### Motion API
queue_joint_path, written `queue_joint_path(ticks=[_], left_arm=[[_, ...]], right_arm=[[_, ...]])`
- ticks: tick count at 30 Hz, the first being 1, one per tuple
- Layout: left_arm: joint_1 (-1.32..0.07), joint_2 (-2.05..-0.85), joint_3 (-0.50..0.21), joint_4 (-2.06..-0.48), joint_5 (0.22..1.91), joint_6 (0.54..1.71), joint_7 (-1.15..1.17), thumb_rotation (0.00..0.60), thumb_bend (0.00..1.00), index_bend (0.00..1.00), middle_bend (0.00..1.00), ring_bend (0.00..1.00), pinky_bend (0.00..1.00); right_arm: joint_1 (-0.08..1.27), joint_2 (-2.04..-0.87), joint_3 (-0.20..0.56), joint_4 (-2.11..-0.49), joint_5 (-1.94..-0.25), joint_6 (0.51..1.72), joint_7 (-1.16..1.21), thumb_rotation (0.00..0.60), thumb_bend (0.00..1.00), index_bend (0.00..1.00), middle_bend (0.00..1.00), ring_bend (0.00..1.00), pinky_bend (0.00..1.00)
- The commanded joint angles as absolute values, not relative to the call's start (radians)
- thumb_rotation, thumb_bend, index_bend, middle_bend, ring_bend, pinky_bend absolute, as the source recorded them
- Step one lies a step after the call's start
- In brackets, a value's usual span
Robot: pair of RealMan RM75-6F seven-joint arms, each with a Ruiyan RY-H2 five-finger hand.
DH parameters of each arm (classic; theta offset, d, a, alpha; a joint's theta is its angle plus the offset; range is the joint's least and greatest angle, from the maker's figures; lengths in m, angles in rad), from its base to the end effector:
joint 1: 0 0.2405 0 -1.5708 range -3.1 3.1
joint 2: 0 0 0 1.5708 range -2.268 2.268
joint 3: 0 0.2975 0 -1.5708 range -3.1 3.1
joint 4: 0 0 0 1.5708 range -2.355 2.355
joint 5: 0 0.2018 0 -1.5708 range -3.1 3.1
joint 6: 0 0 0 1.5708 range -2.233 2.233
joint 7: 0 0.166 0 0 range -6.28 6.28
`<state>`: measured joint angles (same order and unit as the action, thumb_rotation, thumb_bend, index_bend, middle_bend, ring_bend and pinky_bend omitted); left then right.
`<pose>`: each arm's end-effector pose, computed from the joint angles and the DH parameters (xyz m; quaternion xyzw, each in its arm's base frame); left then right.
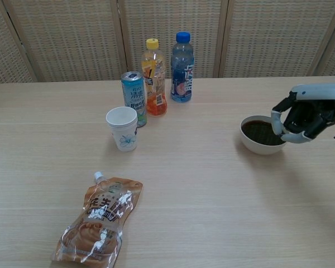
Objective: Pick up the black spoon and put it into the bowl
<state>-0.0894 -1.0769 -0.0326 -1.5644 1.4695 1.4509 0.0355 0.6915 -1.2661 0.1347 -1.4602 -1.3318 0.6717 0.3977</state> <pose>-0.3635 0.2044 0.1998 -0.6147 -0.3693 -0.3341 0.6117 -0.2437 -0.3879 0.0518 0.6881 -0.5594 0.3411 0.3118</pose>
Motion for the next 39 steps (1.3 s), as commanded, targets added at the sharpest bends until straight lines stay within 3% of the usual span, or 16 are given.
queue_joint_path(ticks=[1, 12, 26, 39], left_arm=[[-0.087, -1.078, -0.032, -1.559, 1.464, 1.449, 0.032, 0.6, 0.33, 0.01, 0.0, 0.01, 0.0], [-0.081, -1.082, -0.031, -1.54, 1.456, 1.449, 0.014, 0.6, 0.33, 0.01, 0.0, 0.01, 0.0], [-0.064, -1.077, -0.026, -1.532, 1.442, 1.454, 0.007, 0.6, 0.33, 0.01, 0.0, 0.01, 0.0], [-0.069, -1.077, -0.029, -1.545, 1.444, 1.448, 0.024, 0.6, 0.33, 0.01, 0.0, 0.01, 0.0]], right_arm=[[0.746, -1.241, 0.212, -1.506, -1.27, 0.591, 0.53, 0.6, 0.79, 0.73, 0.93, 0.95, 1.0], [0.845, -1.287, 0.284, -1.445, -1.222, 0.416, 0.693, 0.6, 0.8, 0.73, 0.93, 0.95, 1.0], [0.904, -1.424, 0.27, -1.244, -1.199, 0.321, 0.693, 0.6, 0.8, 0.73, 0.93, 0.96, 1.0], [0.907, -1.473, 0.257, -1.084, -1.181, 0.28, 0.662, 0.6, 0.81, 0.73, 0.93, 0.95, 1.0]])
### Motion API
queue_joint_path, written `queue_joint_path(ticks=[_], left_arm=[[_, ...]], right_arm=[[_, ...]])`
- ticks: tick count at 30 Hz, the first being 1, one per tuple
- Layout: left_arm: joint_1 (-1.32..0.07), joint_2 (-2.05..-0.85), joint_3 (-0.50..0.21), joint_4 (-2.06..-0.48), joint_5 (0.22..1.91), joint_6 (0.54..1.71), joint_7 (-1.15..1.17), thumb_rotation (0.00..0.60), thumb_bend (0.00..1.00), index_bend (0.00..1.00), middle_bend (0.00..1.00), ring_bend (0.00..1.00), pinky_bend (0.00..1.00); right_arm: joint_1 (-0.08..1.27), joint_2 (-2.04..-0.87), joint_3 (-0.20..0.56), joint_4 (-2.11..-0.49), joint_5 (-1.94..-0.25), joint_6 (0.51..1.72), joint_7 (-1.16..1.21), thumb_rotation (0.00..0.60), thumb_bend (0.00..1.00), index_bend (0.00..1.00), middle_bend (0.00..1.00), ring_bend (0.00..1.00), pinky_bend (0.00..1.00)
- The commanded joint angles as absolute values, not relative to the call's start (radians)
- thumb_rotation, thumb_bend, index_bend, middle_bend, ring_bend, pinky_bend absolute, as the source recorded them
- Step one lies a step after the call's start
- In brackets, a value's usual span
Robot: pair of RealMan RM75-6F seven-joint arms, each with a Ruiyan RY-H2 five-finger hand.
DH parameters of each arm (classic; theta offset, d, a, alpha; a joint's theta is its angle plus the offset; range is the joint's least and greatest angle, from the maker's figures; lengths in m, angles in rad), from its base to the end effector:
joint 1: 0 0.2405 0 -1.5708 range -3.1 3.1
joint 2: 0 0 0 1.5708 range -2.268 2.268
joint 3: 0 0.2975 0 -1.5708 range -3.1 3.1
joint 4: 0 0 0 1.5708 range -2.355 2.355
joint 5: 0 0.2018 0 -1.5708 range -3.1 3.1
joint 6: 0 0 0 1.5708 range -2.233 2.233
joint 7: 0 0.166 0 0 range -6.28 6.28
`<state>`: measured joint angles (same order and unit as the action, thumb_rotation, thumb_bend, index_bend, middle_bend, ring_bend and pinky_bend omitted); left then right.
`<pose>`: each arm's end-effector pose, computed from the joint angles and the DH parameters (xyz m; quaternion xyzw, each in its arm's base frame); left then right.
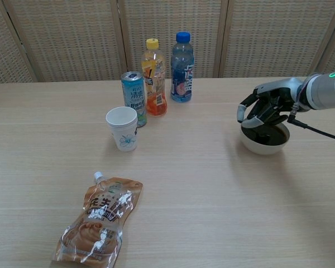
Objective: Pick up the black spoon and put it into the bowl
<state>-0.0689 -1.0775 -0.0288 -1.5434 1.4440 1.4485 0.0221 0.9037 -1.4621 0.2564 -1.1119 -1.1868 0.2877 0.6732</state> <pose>-0.3757 0.1961 0.2033 -0.6038 -0.3803 -0.3199 0.6233 -0.2147 -0.4704 -0.0008 0.5988 -0.6861 0.3090 0.2742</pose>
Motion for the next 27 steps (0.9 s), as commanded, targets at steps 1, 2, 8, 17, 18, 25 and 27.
queue_joint_path(ticks=[1, 2, 8, 17, 18, 25, 27], left_arm=[[-0.069, -1.077, -0.029, -1.546, 1.444, 1.448, 0.025, 0.6, 0.33, 0.01, 0.0, 0.01, 0.0], [-0.069, -1.077, -0.029, -1.547, 1.443, 1.448, 0.027, 0.6, 0.33, 0.01, 0.0, 0.01, 0.0], [-0.064, -1.075, -0.028, -1.555, 1.438, 1.45, 0.036, 0.6, 0.33, 0.01, 0.0, 0.01, 0.0], [-0.059, -1.076, -0.026, -1.556, 1.433, 1.449, 0.037, 0.6, 0.33, 0.01, 0.0, 0.01, 0.0], [-0.059, -1.076, -0.027, -1.555, 1.433, 1.449, 0.036, 0.6, 0.33, 0.01, 0.0, 0.01, 0.0], [-0.065, -1.08, -0.029, -1.552, 1.439, 1.445, 0.033, 0.6, 0.33, 0.0, 0.0, 0.01, 0.0], [-0.065, -1.081, -0.028, -1.552, 1.439, 1.444, 0.034, 0.6, 0.33, 0.0, 0.0, 0.01, 0.0]], right_arm=[[0.909, -1.475, 0.259, -1.076, -1.18, 0.277, 0.661, 0.6, 0.81, 0.73, 0.93, 0.95, 1.0], [0.912, -1.478, 0.261, -1.064, -1.176, 0.271, 0.659, 0.6, 0.81, 0.73, 0.93, 0.95, 1.0], [0.938, -1.51, 0.282, -0.997, -1.164, 0.242, 0.644, 0.6, 0.81, 0.73, 0.93, 0.95, 1.0], [0.937, -1.51, 0.304, -1.037, -1.174, 0.223, 0.632, 0.6, 0.81, 0.73, 0.93, 0.95, 1.0], [0.931, -1.504, 0.304, -1.05, -1.175, 0.222, 0.633, 0.6, 0.81, 0.73, 0.93, 0.95, 1.0], [0.899, -1.468, 0.293, -1.098, -1.185, 0.214, 0.619, 0.6, 0.81, 0.73, 0.93, 0.95, 1.0], [0.895, -1.465, 0.291, -1.089, -1.186, 0.214, 0.612, 0.6, 0.81, 0.73, 0.93, 0.95, 1.0]])
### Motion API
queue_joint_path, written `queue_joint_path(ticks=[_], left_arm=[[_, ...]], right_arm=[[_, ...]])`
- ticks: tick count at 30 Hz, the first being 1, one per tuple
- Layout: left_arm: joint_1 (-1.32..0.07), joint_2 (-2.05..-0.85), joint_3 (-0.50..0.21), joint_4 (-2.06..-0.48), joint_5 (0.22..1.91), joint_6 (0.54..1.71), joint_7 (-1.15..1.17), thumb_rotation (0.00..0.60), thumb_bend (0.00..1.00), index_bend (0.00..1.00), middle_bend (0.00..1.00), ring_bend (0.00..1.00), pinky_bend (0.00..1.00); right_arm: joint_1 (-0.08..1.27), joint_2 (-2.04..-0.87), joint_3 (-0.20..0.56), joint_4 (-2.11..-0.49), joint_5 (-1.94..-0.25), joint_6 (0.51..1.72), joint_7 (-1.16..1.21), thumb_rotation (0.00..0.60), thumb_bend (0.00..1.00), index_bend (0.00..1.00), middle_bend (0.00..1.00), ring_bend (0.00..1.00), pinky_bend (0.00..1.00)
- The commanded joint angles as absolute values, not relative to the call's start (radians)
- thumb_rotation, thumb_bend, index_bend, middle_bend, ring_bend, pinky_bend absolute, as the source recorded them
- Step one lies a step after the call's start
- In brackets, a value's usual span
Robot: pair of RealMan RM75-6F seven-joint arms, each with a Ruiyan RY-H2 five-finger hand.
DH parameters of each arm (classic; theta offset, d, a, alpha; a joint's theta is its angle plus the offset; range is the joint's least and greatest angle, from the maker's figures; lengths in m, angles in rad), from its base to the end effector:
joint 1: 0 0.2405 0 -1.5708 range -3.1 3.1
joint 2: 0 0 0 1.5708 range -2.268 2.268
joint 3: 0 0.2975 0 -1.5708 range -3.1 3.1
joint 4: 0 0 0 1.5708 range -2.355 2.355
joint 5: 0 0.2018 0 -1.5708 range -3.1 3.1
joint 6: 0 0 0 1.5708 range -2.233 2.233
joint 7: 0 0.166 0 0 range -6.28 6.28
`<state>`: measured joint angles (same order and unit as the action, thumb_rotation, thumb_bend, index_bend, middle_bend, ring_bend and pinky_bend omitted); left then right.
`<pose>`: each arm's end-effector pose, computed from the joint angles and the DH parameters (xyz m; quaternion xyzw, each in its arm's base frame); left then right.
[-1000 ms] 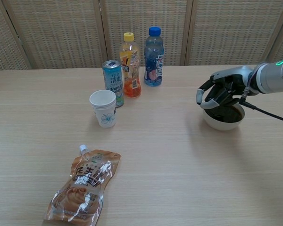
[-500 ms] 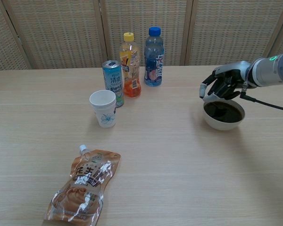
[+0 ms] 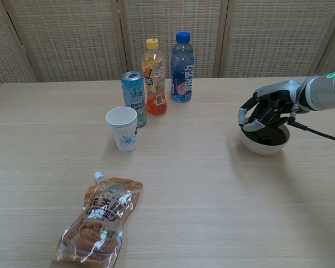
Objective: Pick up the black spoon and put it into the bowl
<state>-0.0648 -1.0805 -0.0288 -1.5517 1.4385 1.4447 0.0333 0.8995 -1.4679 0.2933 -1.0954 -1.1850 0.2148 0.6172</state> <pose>-0.3760 0.1943 0.2010 -0.6025 -0.3840 -0.3164 0.6240 -0.2168 -0.4710 -0.0035 0.6106 -0.6843 0.2857 0.2780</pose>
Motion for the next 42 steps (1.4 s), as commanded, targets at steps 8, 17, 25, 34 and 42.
queue_joint_path(ticks=[8, 17, 25, 34, 42], left_arm=[[-0.057, -1.082, -0.026, -1.562, 1.436, 1.452, 0.045, 0.6, 0.33, 0.0, 0.0, 0.01, 0.0], [-0.041, -1.078, -0.02, -1.573, 1.422, 1.46, 0.056, 0.6, 0.33, 0.0, 0.0, 0.01, 0.0], [-0.045, -1.078, -0.022, -1.575, 1.428, 1.457, 0.058, 0.6, 0.33, 0.0, 0.0, 0.01, 0.0], [-0.054, -1.081, -0.025, -1.574, 1.436, 1.45, 0.058, 0.6, 0.33, 0.0, 0.0, 0.01, 0.0], [-0.045, -1.078, -0.023, -1.583, 1.43, 1.457, 0.068, 0.6, 0.33, 0.0, 0.0, 0.01, 0.0]], right_arm=[[0.917, -1.489, 0.299, -1.012, -1.18, 0.19, 0.6, 0.6, 0.81, 0.74, 0.93, 0.95, 1.0], [0.961, -1.541, 0.325, -0.935, -1.18, 0.158, 0.583, 0.6, 0.81, 0.74, 0.93, 0.96, 1.0], [0.946, -1.526, 0.328, -0.998, -1.194, 0.137, 0.562, 0.6, 0.83, 0.74, 0.93, 0.95, 1.0], [0.91, -1.489, 0.329, -1.021, -1.191, 0.15, 0.547, 0.6, 0.83, 0.74, 0.93, 0.95, 1.0], [0.933, -1.516, 0.342, -0.94, -1.18, 0.136, 0.538, 0.6, 0.83, 0.74, 0.93, 0.95, 1.0]])
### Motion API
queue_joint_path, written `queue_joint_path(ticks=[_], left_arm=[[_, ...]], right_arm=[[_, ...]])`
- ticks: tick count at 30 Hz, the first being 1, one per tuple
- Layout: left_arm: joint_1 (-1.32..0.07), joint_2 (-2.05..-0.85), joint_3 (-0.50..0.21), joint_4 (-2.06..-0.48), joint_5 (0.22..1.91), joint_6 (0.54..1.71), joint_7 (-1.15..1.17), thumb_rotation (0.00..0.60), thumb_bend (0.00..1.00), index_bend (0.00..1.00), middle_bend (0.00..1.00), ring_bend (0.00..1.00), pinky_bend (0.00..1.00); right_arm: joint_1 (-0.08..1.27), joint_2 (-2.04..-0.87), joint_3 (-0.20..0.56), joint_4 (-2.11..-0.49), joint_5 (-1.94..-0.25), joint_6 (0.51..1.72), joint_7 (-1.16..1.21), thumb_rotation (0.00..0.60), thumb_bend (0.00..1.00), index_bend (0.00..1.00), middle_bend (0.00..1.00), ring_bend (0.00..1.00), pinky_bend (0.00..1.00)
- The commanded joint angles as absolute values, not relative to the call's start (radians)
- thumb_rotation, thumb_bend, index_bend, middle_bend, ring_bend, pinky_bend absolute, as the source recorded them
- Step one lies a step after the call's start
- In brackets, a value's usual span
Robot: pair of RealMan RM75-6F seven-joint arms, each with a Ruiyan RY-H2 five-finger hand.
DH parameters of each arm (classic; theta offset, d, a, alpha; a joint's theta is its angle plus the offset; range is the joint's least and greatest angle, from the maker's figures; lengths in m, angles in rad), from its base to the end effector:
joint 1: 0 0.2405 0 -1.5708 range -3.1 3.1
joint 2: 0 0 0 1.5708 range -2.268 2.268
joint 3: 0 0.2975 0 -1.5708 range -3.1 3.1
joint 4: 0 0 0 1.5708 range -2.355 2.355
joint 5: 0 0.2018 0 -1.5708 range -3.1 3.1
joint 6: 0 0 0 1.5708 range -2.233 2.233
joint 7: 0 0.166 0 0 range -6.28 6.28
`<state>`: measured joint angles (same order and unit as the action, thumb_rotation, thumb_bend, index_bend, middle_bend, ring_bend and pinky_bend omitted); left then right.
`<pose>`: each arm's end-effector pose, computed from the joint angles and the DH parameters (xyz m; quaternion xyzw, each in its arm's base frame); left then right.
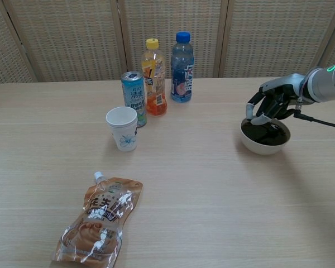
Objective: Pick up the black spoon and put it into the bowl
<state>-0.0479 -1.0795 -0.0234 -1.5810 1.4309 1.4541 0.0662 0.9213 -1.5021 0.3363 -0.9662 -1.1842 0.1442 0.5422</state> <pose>-0.3747 0.1865 0.1989 -0.5989 -0.3883 -0.3088 0.6287 -0.2264 -0.4942 0.0042 0.6210 -0.6637 0.2688 0.3187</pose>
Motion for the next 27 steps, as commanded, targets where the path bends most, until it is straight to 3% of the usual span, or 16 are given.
queue_joint_path(ticks=[1, 7, 12, 15, 23, 27], left_arm=[[-0.043, -1.078, -0.022, -1.585, 1.429, 1.459, 0.069, 0.6, 0.33, 0.0, 0.0, 0.01, 0.0], [-0.036, -1.075, -0.019, -1.587, 1.427, 1.464, 0.068, 0.6, 0.33, 0.0, 0.0, 0.01, 0.0], [-0.037, -1.076, -0.02, -1.58, 1.431, 1.464, 0.059, 0.6, 0.33, 0.0, 0.0, 0.01, 0.0], [-0.039, -1.077, -0.021, -1.577, 1.435, 1.462, 0.053, 0.6, 0.33, 0.0, 0.0, 0.01, 0.0], [-0.04, -1.08, -0.023, -1.568, 1.445, 1.469, 0.039, 0.6, 0.33, 0.0, 0.0, 0.01, 0.0], [-0.038, -1.079, -0.025, -1.563, 1.447, 1.474, 0.029, 0.6, 0.33, 0.0, 0.0, 0.01, 0.0]], right_arm=[[0.938, -1.523, 0.343, -0.929, -1.182, 0.135, 0.534, 0.6, 0.83, 0.74, 0.93, 0.95, 1.0], [0.953, -1.547, 0.346, -0.906, -1.185, 0.128, 0.518, 0.6, 0.79, 0.74, 0.93, 0.95, 1.0], [0.94, -1.537, 0.335, -0.938, -1.197, 0.15, 0.493, 0.6, 0.25, 0.69, 0.93, 0.95, 1.0], [0.928, -1.525, 0.331, -0.963, -1.194, 0.171, 0.485, 0.6, 0.03, 0.58, 0.93, 0.95, 1.0], [0.915, -1.467, 0.313, -1.05, -1.165, 0.229, 0.443, 0.6, 0.0, 0.38, 0.9, 0.95, 1.0], [0.899, -1.428, 0.312, -1.111, -1.137, 0.287, 0.421, 0.6, 0.0, 0.37, 0.77, 0.86, 0.98]])
